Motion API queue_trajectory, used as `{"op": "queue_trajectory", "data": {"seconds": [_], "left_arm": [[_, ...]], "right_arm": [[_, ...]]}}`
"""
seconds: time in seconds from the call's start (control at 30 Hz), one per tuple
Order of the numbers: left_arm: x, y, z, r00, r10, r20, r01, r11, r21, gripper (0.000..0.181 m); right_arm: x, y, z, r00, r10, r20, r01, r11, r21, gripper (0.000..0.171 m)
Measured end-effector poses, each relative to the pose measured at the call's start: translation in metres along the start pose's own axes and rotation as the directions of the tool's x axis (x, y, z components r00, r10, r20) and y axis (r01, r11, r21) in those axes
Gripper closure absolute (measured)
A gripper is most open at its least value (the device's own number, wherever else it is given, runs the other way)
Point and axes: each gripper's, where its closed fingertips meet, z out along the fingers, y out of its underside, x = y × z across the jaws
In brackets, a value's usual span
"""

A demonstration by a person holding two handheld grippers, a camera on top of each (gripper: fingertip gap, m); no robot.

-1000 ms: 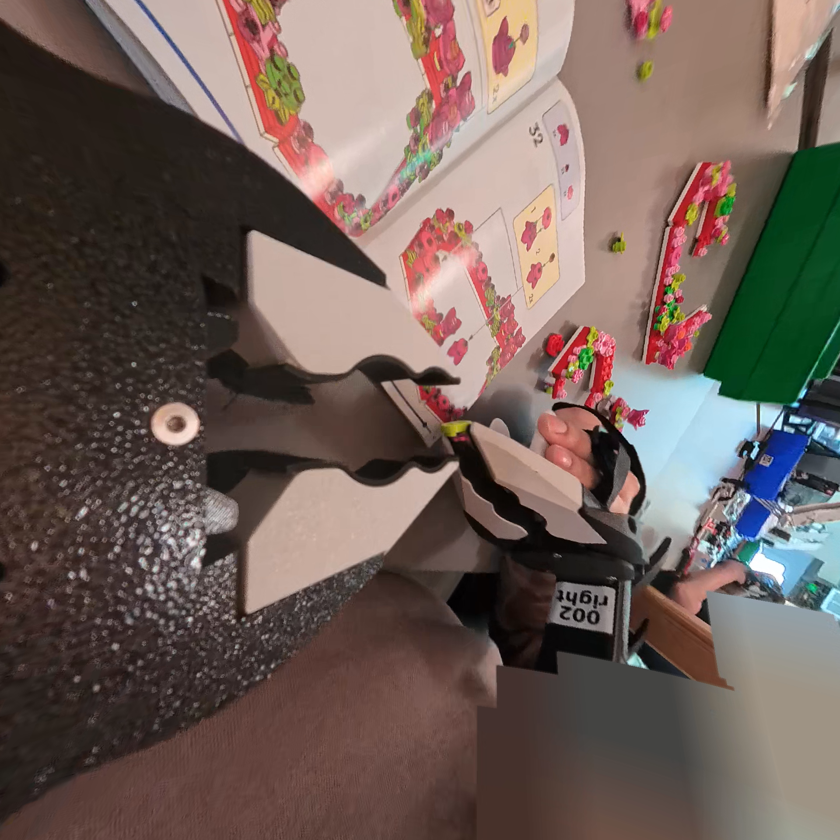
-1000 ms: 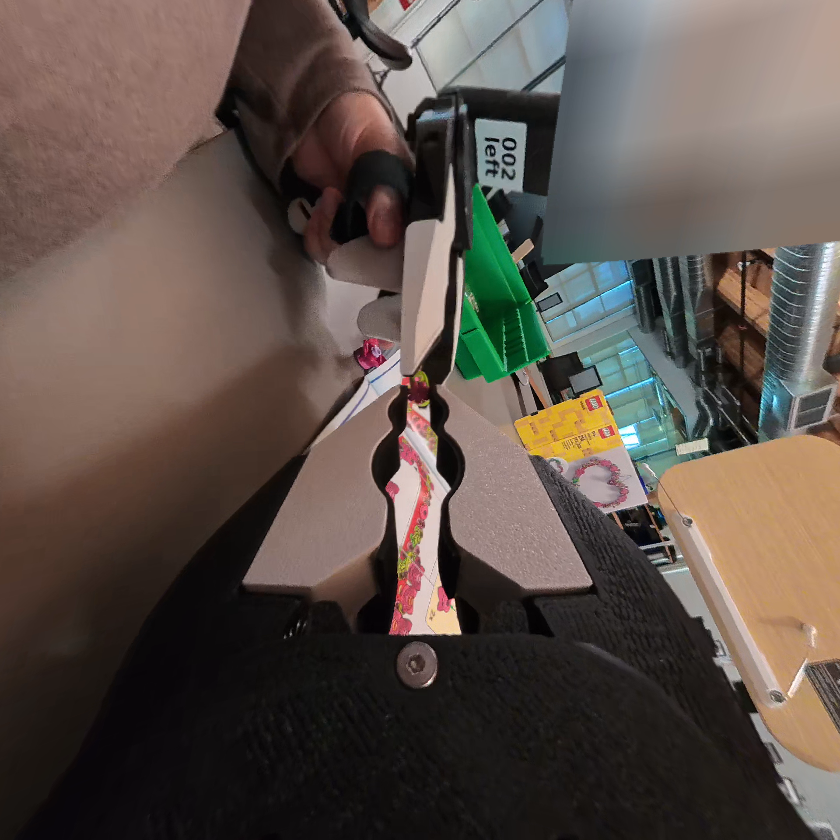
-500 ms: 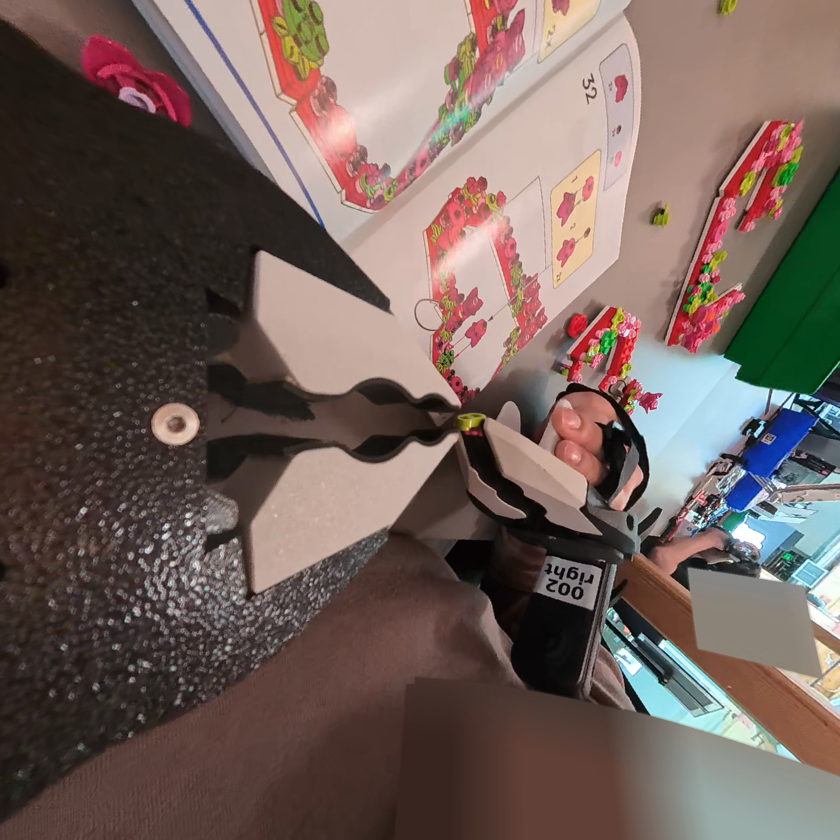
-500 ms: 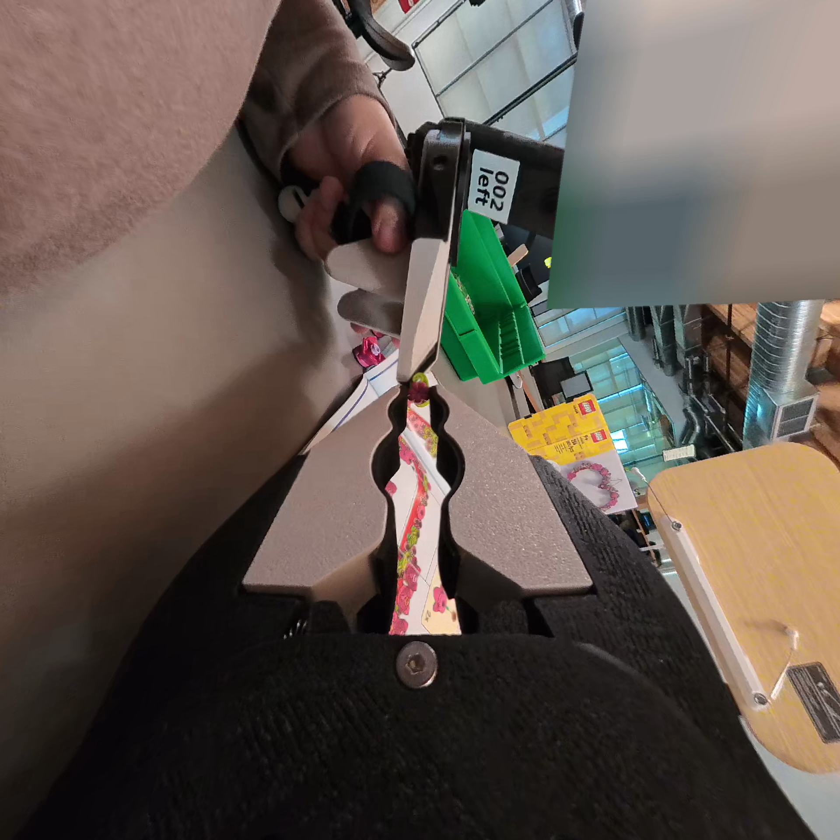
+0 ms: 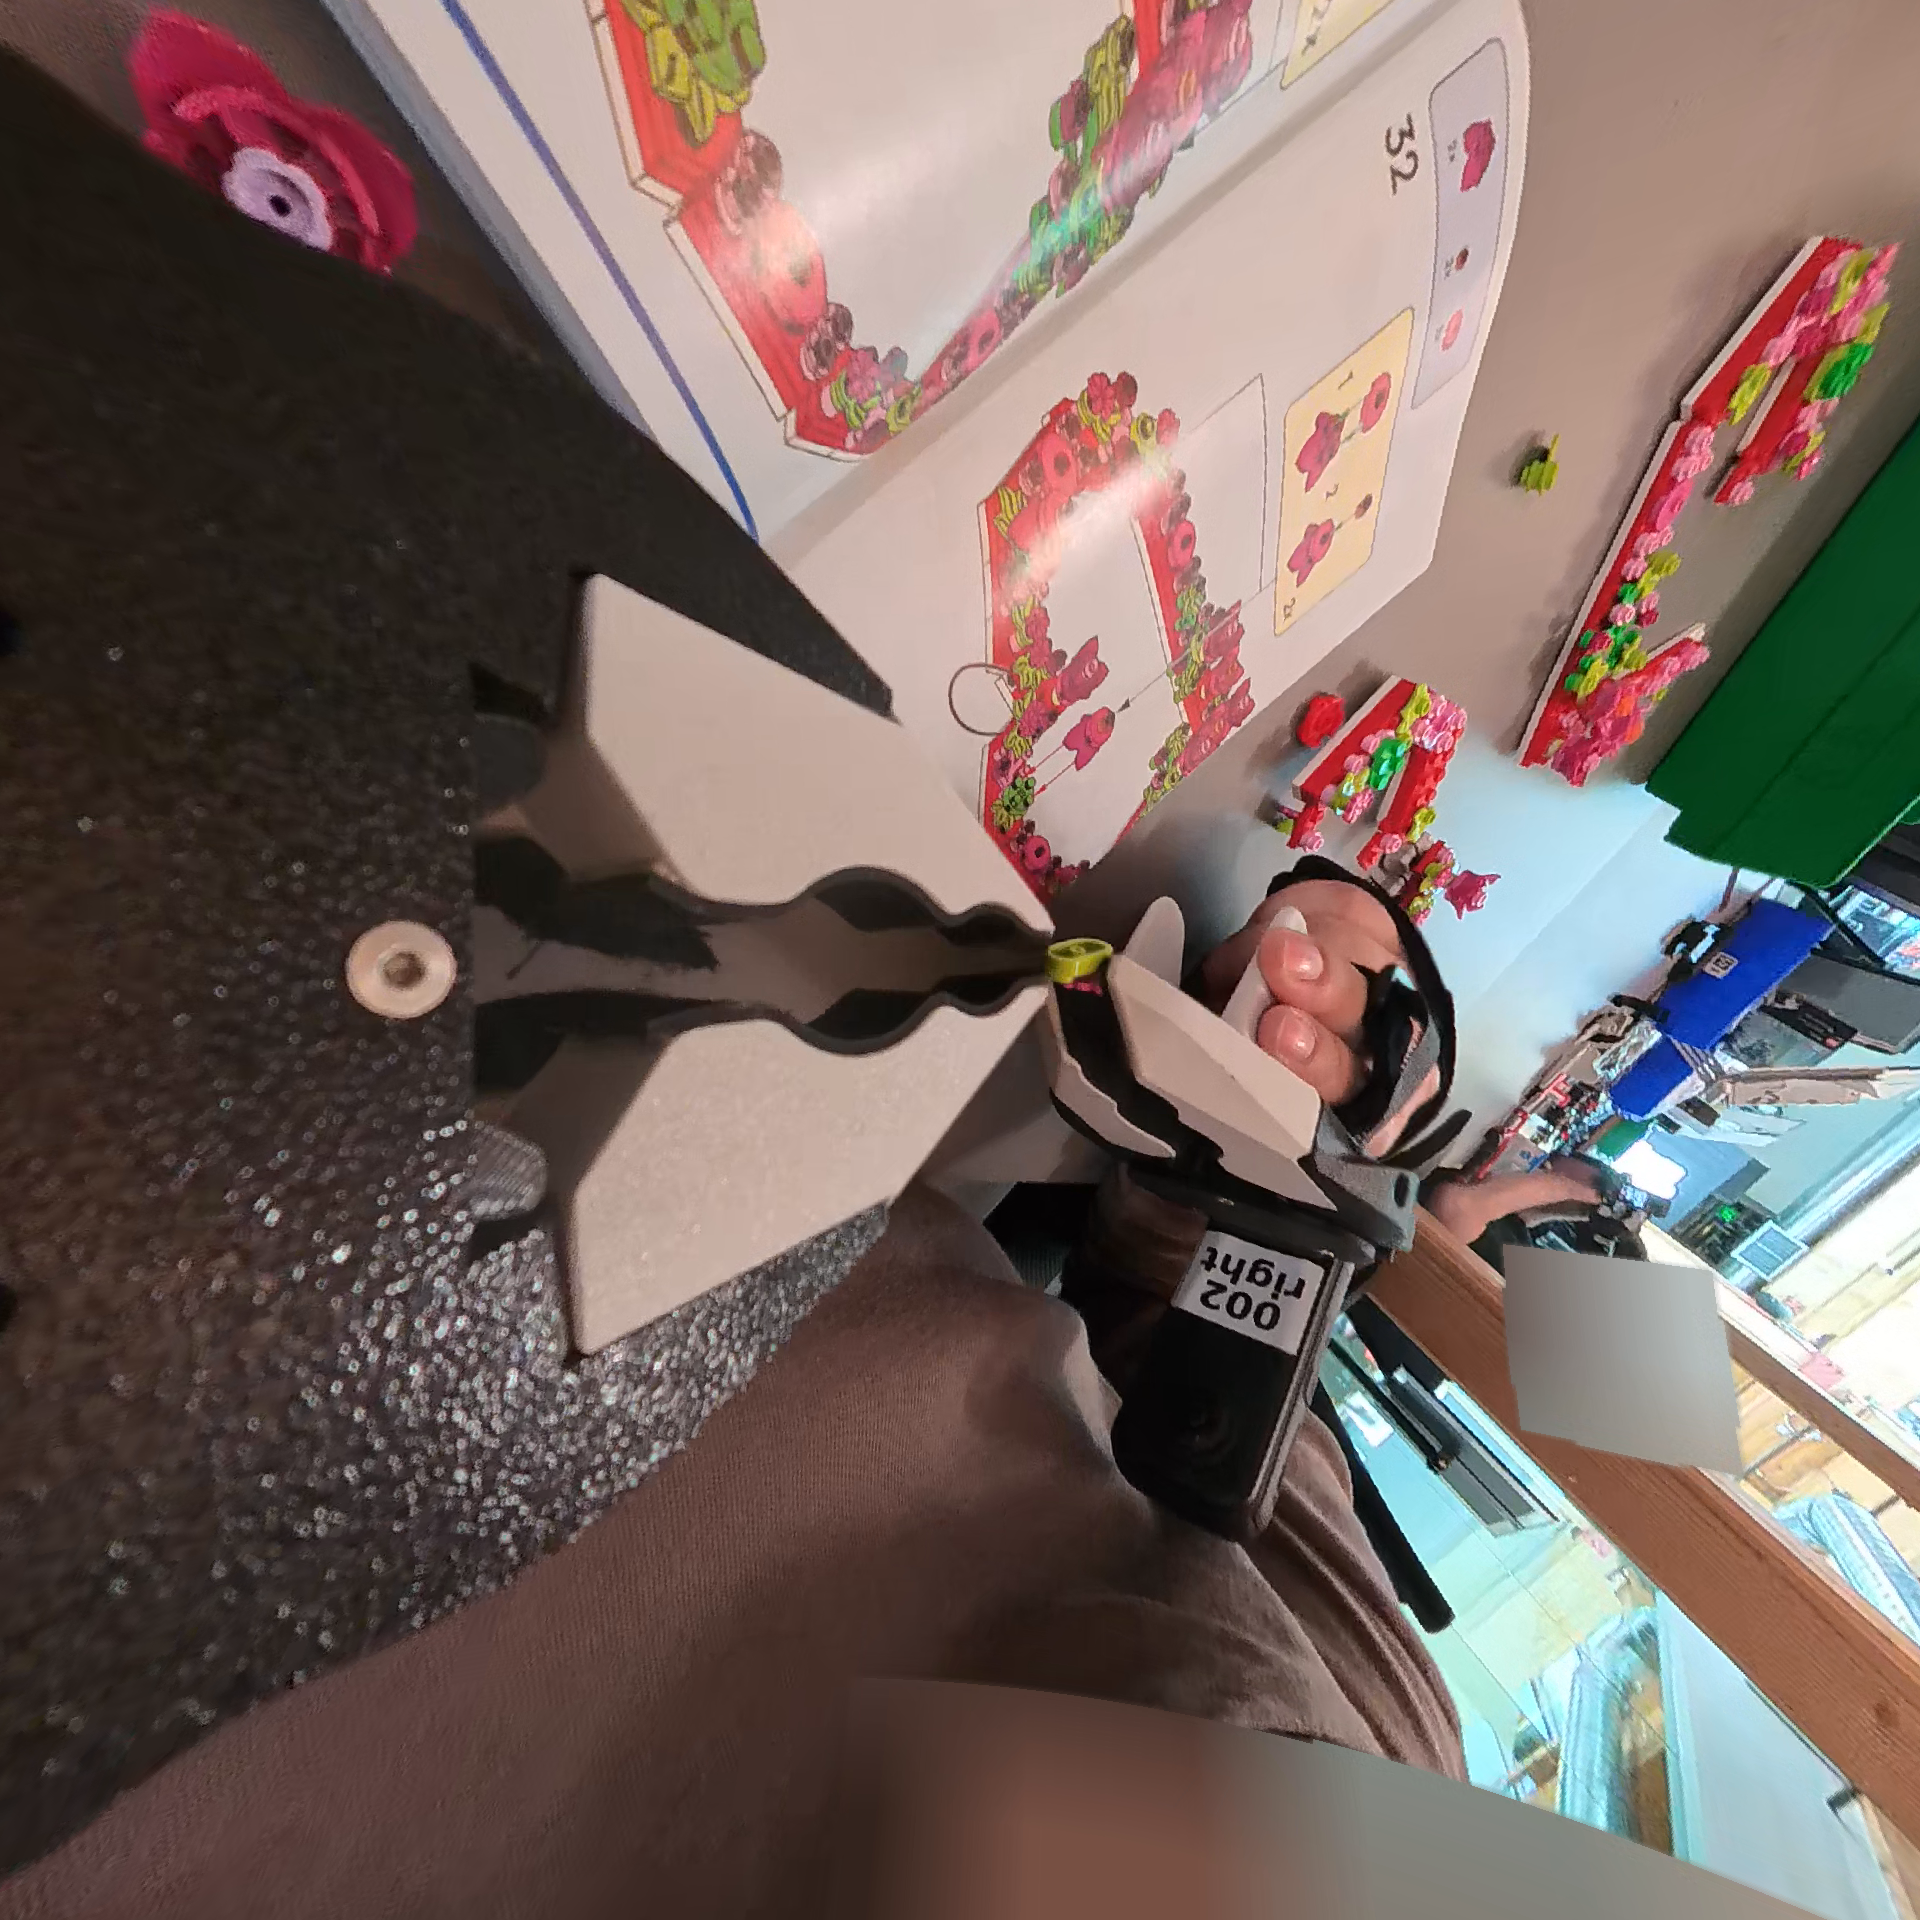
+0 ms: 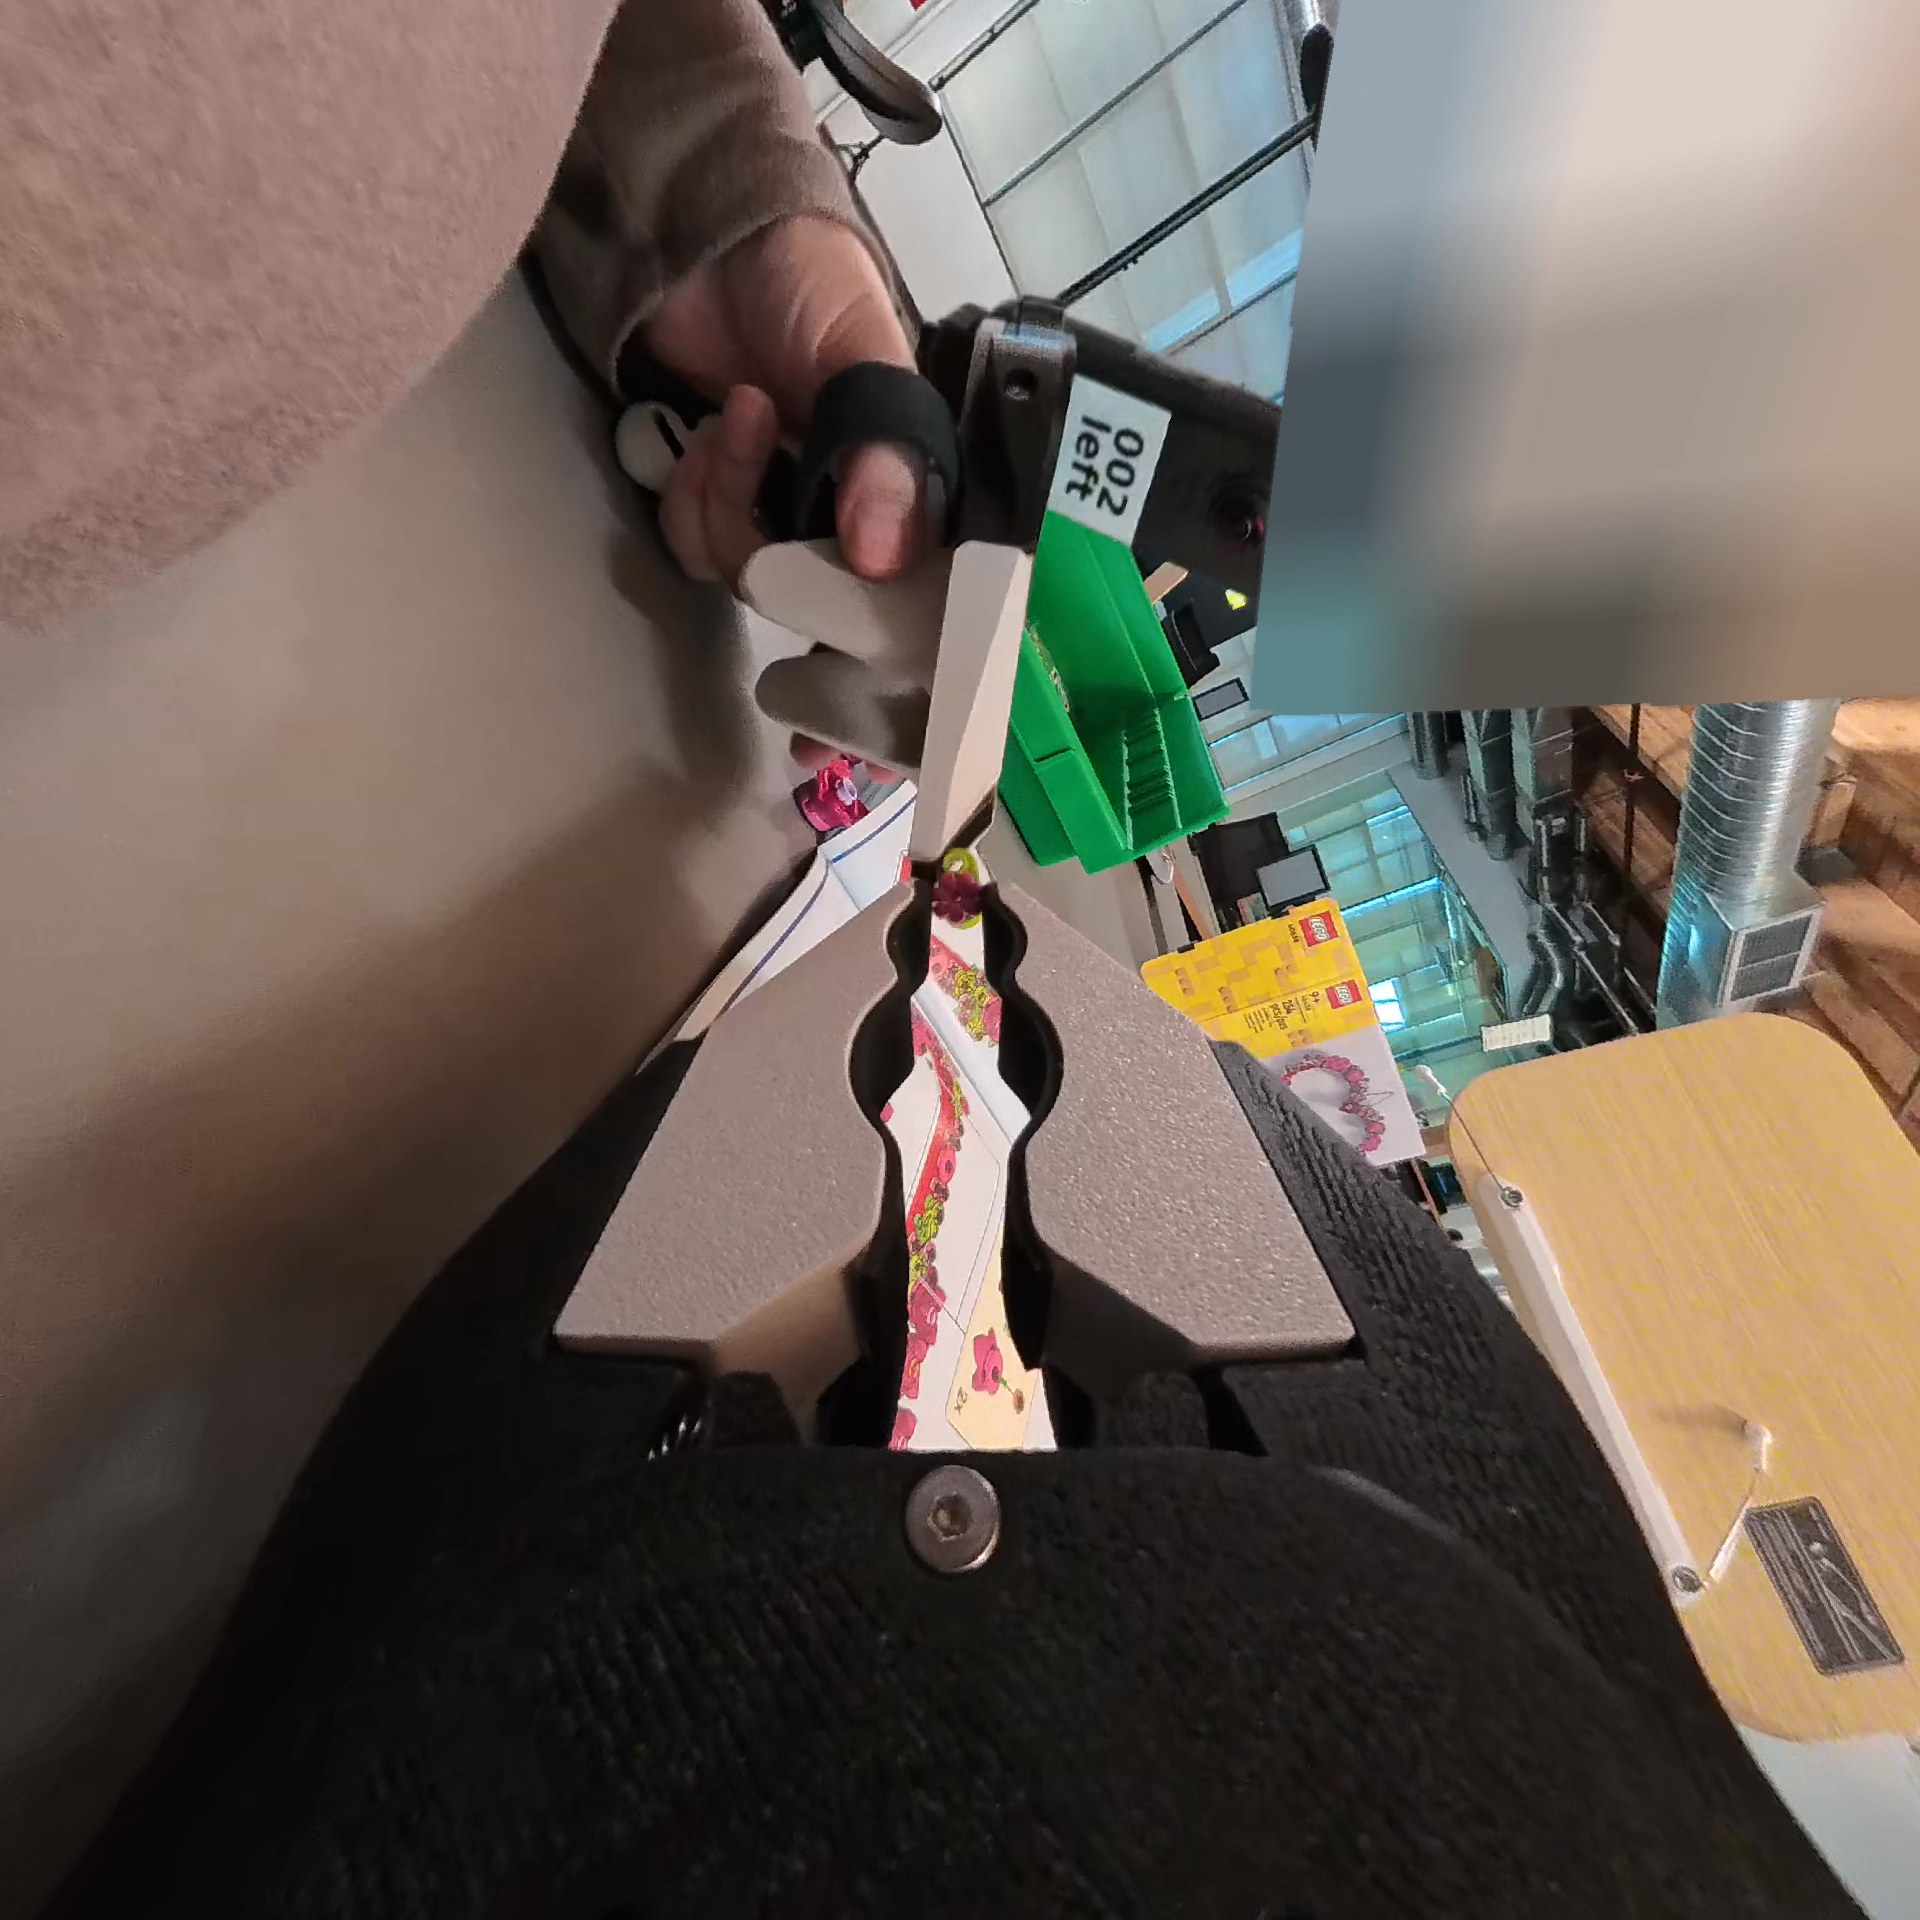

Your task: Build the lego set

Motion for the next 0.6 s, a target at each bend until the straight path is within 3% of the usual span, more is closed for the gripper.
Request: {"op": "queue_trajectory", "data": {"seconds": [0.23,0.6], "left_arm": [[-0.0013,0.0003,0.0006,1.0,-0.016,-0.001,0.016,1.0,-0.003,0.169],[-0.001,0.0009,0.0009,1.0,-0.02,-0.006,0.02,1.0,-0.007,0.178]], "right_arm": [[-0.0023,0.0007,0.0006,1.0,-0.018,0.008,0.018,1.0,-0.009,0.164],[-0.0023,-0.0011,0.0014,1.0,-0.017,0.005,0.017,1.0,-0.005,0.163]]}}
